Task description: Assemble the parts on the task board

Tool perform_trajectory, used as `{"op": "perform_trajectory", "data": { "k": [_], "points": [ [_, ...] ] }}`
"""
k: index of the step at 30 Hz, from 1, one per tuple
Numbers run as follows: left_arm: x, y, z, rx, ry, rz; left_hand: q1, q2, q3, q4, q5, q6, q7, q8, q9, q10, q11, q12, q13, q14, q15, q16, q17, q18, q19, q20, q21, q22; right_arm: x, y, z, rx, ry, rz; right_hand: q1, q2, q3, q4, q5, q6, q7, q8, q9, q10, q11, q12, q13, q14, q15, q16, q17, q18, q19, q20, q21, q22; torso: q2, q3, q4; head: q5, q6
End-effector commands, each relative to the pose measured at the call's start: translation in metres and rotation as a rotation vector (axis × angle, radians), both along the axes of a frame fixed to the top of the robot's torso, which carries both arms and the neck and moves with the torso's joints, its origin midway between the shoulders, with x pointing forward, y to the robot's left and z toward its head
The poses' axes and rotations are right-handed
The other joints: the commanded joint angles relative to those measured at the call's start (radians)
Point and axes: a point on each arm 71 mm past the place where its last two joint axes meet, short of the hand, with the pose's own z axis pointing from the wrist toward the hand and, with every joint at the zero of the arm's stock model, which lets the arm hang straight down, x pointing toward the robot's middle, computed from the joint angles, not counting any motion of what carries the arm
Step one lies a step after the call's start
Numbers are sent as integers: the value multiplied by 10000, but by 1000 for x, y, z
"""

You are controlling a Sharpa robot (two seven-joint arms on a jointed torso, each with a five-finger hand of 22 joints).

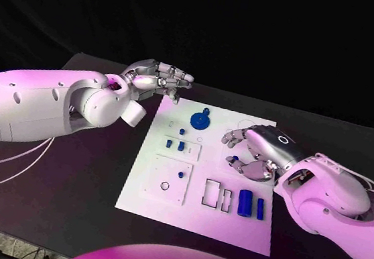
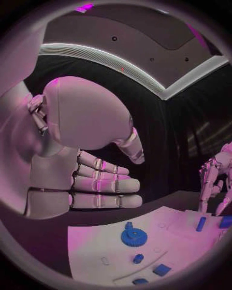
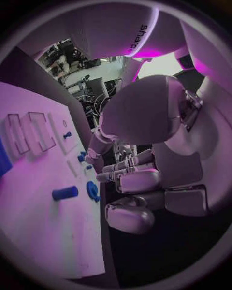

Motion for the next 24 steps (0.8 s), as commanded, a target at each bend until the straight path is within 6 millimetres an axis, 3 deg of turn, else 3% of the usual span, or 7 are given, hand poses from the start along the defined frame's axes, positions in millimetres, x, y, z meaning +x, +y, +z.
{"op": "perform_trajectory", "data": {
  "k": [1, 6, 16, 21, 24],
  "points": [
    [0, -2, 2, -126, -112, -88, 30, 41, -59, 1, 27, -70, -17, -43, -7, -45, -6, 38, -10, 2, 58, -9, -12, 124, -9, 65, -57, -13, 5, -13, -7, -838, 991, -329, 12, -83, -287, 87, 67, -52, -33, -40, -7, -205, 16, -55, -71, 184, 96, 6, 16, 146, -62, 22, -142, 1416, 16, -6, 11, -76, 47],
    [0, -2, 2, -130, -97, -116, 30, 41, -59, 1, 27, -70, -17, -43, -7, -45, -6, 38, -10, 2, 58, -9, -12, 124, -9, 65, -57, -13, 10, -24, -9, -1352, 1137, -510, 100, -49, -519, 138, 138, 103, -40, 84, 47, -243, 6, 92, -75, 181, 91, 2, -20, 134, -18, 22, -96, 1423, 36, 14, 14, -236, 87],
    [0, -2, 2, -138, -85, -151, 30, 41, -59, 1, 27, -70, -17, -43, -7, -45, -6, 38, -10, 2, 58, -9, -12, 124, -9, 65, -57, -13, 13, -22, -17, -1746, 1338, -428, 189, 42, -598, 172, 176, 17, -110, 76, 43, -292, 9, 179, -82, 167, 93, -22, -68, 118, 28, 23, -26, 1440, 38, 1, 35, -196, 95],
    [0, -2, 1, -128, -75, -141, 30, 41, -59, 1, 27, -70, -17, -43, -7, -45, -6, 38, -10, 2, 58, -9, -12, 124, -9, 65, -57, -13, 14, -18, -21, -1760, 1409, -350, 309, 214, -588, 235, 178, 82, -128, 141, 61, -1, -58, 481, -47, 187, 42, 17, -17, 92, 116, -10, 120, 1482, 37, -3, 35, -175, 86],
    [0, -1, 1, -119, -67, -130, 30, 41, -59, 1, 27, -70, -17, -43, -7, -45, -6, 38, -10, 2, 58, -9, -12, 124, -9, 65, -57, -13, 14, -16, -21, -1609, 1378, -324, 443, 397, -402, 283, -11, 248, -42, 217, 77, 299, -137, 665, -66, 259, -27, 159, 190, 24, 274, -64, 491, 1594, 34, -3, 31, -172, 73]
  ]
}}
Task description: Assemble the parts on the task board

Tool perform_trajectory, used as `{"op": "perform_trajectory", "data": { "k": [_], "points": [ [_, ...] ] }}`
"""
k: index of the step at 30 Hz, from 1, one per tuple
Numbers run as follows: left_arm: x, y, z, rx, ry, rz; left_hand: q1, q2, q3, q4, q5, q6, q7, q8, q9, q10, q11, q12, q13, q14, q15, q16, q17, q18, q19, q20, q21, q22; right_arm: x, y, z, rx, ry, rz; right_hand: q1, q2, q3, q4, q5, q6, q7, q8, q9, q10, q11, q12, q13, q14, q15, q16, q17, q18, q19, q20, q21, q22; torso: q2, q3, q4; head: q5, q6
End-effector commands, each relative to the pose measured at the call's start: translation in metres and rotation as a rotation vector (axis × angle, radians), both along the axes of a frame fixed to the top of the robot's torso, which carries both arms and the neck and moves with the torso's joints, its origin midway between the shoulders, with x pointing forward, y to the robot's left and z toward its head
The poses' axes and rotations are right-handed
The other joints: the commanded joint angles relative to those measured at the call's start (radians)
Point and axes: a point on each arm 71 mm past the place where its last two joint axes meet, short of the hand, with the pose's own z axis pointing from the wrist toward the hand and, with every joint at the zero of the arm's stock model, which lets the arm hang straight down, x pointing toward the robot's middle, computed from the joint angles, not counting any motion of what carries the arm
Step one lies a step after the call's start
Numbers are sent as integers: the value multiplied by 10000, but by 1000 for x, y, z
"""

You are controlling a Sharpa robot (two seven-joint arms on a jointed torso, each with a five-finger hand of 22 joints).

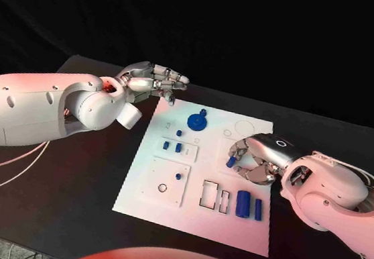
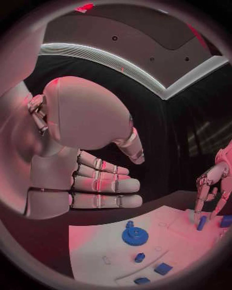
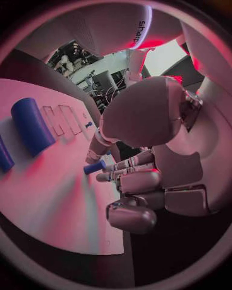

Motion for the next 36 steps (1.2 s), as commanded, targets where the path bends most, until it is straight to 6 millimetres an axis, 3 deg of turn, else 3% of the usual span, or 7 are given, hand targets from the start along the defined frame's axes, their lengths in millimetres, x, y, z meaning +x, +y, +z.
{"op": "perform_trajectory", "data": {
  "k": [1, 22, 28, 36],
  "points": [
    [0, -1, 2, -121, -69, -133, 30, 41, -59, 1, 27, -70, -17, -43, -7, -46, -5, 38, -12, 2, 58, -9, -13, 124, -9, 65, -31, -14, 0, 2, -2, -79, 112, 99, 101, 132, 205, 43, -186, 134, 69, 70, 12, 212, -76, 105, -26, 240, -75, 125, 136, 16, 135, -24, 243, 1615, -1, -3, -2, 10, -19],
    [-1, -1, 2, -110, -30, -159, 30, 43, -76, -1, 23, -62, -17, -36, -4, -55, -4, 60, -16, -7, 61, -1, -17, 125, -9, 70, -38, -16, 7, 10, -12, 153, 75, -51, 353, 472, 703, 85, -354, 766, 60, 377, 126, 1047, -211, 249, -155, 341, -184, 387, 476, -124, 419, -142, 997, 1873, 9, 7, -8, 11, -62],
    [-1, -1, 2, -102, -18, -157, 30, 43, -76, -1, 23, -62, -17, -36, -4, -55, -4, 60, -16, -7, 61, -1, -17, 125, -9, 70, -38, -16, 8, 10, -12, 147, -40, -78, 563, 678, 897, -27, -941, 1001, 4, 540, 209, 1320, -283, 239, -170, 346, -242, 428, 512, -149, 466, -188, 1151, 1918, -9, 5, -9, 15, -81],
    [-1, -1, 2, -93, -10, -144, 30, 43, -76, -1, 23, -62, -17, -36, -4, -55, -4, 60, -16, -7, 61, -1, -17, 125, -9, 70, -38, -16, 6, 11, -8, 560, -339, -38, 583, 747, 915, -88, -985, 1295, -66, 786, 350, 1604, -356, 247, -134, 357, -301, 462, 549, -166, 497, -236, 1253, 1943, -16, 2, -7, 5, -88]
  ]
}}
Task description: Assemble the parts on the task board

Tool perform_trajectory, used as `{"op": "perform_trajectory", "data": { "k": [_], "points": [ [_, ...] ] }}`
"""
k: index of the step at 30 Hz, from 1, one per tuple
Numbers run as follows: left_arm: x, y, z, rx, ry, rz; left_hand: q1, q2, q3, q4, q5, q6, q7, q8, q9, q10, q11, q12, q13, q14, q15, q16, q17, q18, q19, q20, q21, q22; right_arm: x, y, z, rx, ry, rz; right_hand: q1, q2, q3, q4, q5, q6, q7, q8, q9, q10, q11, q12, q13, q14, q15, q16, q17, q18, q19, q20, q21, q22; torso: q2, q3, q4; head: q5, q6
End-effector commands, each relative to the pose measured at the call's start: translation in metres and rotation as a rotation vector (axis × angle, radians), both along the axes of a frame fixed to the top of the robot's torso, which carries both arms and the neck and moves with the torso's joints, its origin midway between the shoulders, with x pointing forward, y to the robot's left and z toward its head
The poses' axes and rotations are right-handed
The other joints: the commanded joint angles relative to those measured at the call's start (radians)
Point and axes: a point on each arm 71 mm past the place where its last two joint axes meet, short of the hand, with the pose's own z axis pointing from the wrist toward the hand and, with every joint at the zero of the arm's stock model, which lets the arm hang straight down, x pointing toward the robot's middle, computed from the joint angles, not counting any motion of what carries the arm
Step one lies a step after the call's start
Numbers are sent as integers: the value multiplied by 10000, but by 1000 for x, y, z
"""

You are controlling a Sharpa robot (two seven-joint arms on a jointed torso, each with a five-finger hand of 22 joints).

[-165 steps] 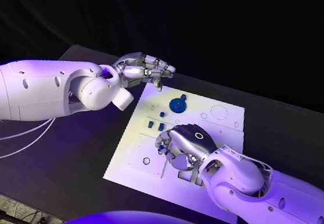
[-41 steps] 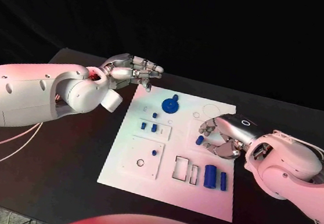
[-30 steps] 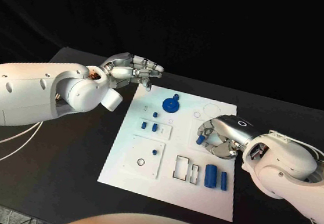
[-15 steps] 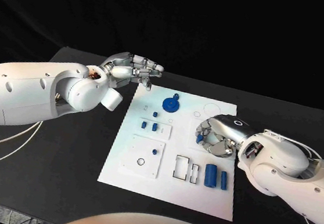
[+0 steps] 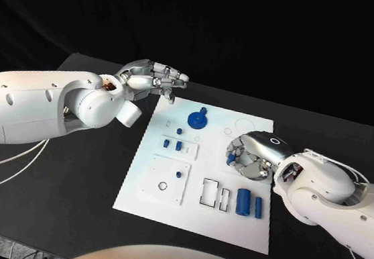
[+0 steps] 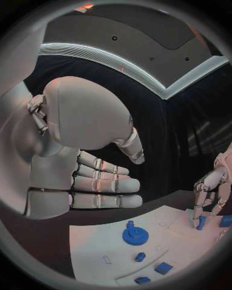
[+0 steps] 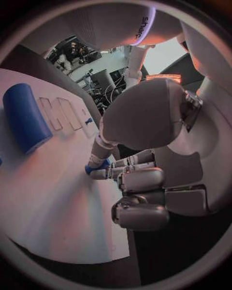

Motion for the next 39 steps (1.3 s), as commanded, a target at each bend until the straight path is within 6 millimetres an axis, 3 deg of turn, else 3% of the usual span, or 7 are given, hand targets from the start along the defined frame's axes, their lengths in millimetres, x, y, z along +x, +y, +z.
{"op": "perform_trajectory", "data": {
  "k": [1, 10, 15, 22, 31, 39],
  "points": [
    [0, -2, 1, -105, -31, -146, 30, 43, -76, -1, 23, -62, -17, -36, -4, -55, -4, 60, -9, -7, 61, -1, -9, 125, -9, 70, -38, -9, -2, 2, 5, 416, -388, 73, -23, 144, 8, -17, -1, 97, -21, 93, 153, 73, -11, 8, 9, 359, -82, 68, 24, -169, 178, -59, 67, 1940, -8, -1, 1, -5, -5],
    [0, -2, 1, -90, -3, -148, 32, 58, -90, 1, 24, -66, -13, -35, -3, -73, -1, 86, -16, -15, 64, 12, -15, 127, -8, 76, -46, -11, -5, -2, 18, 1351, -344, -378, -110, 165, -38, 27, 3, 185, -57, 221, 248, 208, -42, 0, 30, 367, -107, 88, 44, -176, 191, -83, 109, 1949, -28, -13, -6, -17, 12],
    [1, -2, 1, -90, 3, -154, 32, 58, -90, 1, 24, -66, -13, -35, -3, -73, -1, 86, -16, -15, 64, 12, -15, 127, -8, 76, -46, -11, -5, -4, 28, 1892, -79, -649, -161, 160, -61, 58, 11, 184, -64, 247, 274, 220, -43, -20, 30, 367, -111, 88, 38, -170, 182, -88, 80, 1941, -20, -2, -2, -19, 35],
    [1, -3, 0, -93, 6, -167, 39, 58, -92, -5, 25, -70, -14, -37, -3, -86, 0, 86, -20, -18, 64, 13, -17, 128, -7, 76, -47, -12, -10, 2, 36, 2529, 427, -658, -197, 151, -77, 81, 21, 168, -64, 257, 288, 221, -42, -38, 28, 367, -111, 89, 39, -171, 182, -91, 81, 1941, -24, -7, -6, 12, 66],
    [2, -4, 0, -105, 9, -197, 39, 58, -92, -5, 25, -70, -14, -37, -3, -86, 0, 86, -20, -18, 64, 13, -17, 128, -7, 76, -47, -12, -24, 38, 36, 3144, 940, 142, -235, 152, -84, 110, 49, 121, -52, 254, 300, 209, -35, -71, 23, 363, -109, 81, 16, -157, 158, -93, 10, 1922, -15, 0, 3, 175, 70],
    [3, -6, -1, -121, 8, -235, 39, 58, -92, -5, 25, -70, -14, -37, -3, -86, 0, 86, -20, -18, 64, 13, -17, 128, -7, 76, -47, -12, -45, 81, 17, 3376, 1471, 1223, -236, 159, -76, 113, 80, 84, -39, 250, 308, 192, -28, -98, 18, 363, -106, 81, 14, -150, 146, -94, -29, 1912, 2, -10, 8, 407, 52]
  ]
}}
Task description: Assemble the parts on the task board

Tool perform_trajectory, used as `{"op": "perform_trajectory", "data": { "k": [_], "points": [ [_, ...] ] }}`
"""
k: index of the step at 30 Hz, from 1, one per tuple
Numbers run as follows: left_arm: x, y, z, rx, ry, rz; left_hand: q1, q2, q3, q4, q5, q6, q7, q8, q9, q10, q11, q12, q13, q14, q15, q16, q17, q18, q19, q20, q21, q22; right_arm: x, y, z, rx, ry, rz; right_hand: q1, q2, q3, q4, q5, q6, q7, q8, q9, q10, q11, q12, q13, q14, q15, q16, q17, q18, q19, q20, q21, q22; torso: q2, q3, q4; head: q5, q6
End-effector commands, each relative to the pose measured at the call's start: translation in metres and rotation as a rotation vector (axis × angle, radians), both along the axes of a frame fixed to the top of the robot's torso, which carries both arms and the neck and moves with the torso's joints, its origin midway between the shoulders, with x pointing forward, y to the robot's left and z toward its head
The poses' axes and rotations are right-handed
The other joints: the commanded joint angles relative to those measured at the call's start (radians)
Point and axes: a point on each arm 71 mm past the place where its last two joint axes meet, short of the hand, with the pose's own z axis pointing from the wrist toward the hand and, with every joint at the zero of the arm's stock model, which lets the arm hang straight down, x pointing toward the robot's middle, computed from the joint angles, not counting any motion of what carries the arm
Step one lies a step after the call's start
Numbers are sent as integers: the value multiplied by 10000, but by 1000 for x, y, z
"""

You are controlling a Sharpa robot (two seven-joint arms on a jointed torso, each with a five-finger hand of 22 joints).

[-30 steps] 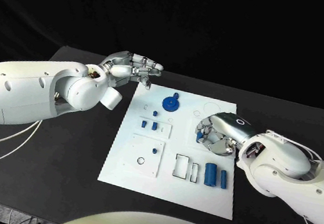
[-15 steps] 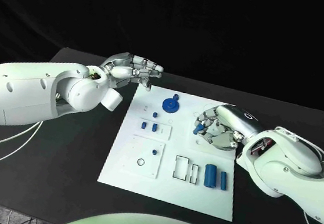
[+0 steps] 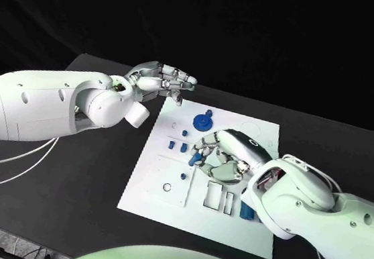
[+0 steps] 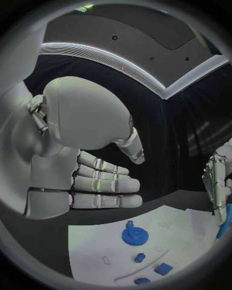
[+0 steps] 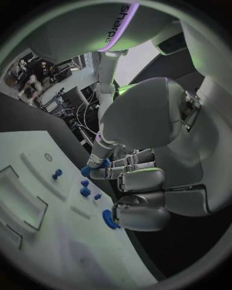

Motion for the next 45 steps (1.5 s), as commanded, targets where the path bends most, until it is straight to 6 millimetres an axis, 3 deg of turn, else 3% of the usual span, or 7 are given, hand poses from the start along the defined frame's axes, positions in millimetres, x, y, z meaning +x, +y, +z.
{"op": "perform_trajectory", "data": {
  "k": [1, 10, 18, 45],
  "points": [
    [0, -3, 1, -126, -27, -195, 39, 58, -35, -5, 25, -70, -14, -37, -4, -86, 0, 19, -13, -19, 64, 13, -9, 128, -8, 76, -47, -14, -7, 12, -8, 131, 107, 475, -87, 14, 0, 71, 54, 43, 17, 246, 308, 42, -3, -42, 0, 398, -72, 33, -4, -149, 112, -60, -34, 1916, 9, -9, 10, 105, -4],
    [0, -6, 1, -144, -18, -253, 55, 67, -36, -15, 27, -78, -12, -39, -4, -115, 3, 24, -22, -27, 65, 17, -14, 129, -6, 78, -50, -14, -23, 35, -33, 26, 372, 1061, -85, 21, 12, 68, 91, -9, 40, 239, 318, 16, 12, -79, -6, 392, -62, 21, -32, -142, 98, -57, -76, 1905, 7, -7, 1, 245, -47],
    [0, -6, 1, -143, -8, -263, 55, 67, -36, -15, 27, -78, -12, -39, -4, -115, 3, 24, -22, -27, 65, 17, -14, 129, -6, 78, -50, -14, -27, 44, -47, -257, 367, 1207, -85, 21, 12, 68, 91, -9, 40, 239, 318, 16, 12, -79, -6, 392, -62, 21, -32, -142, 98, -57, -76, 1905, 6, 1, -6, 320, -78],
    [0, -5, 1, -117, 30, -253, 50, 69, -54, -14, 24, -85, -9, -40, -5, -137, 6, 41, -30, -34, 70, 27, -19, 129, -6, 82, -55, -15, -26, 45, -60, -967, 286, 1161, -56, -6, 18, 25, 122, -59, 65, 240, 337, -7, 29, -120, -8, 391, -49, 24, -31, -144, 99, -50, -70, 1906, 7, 5, 0, 299, -161]
  ]
}}
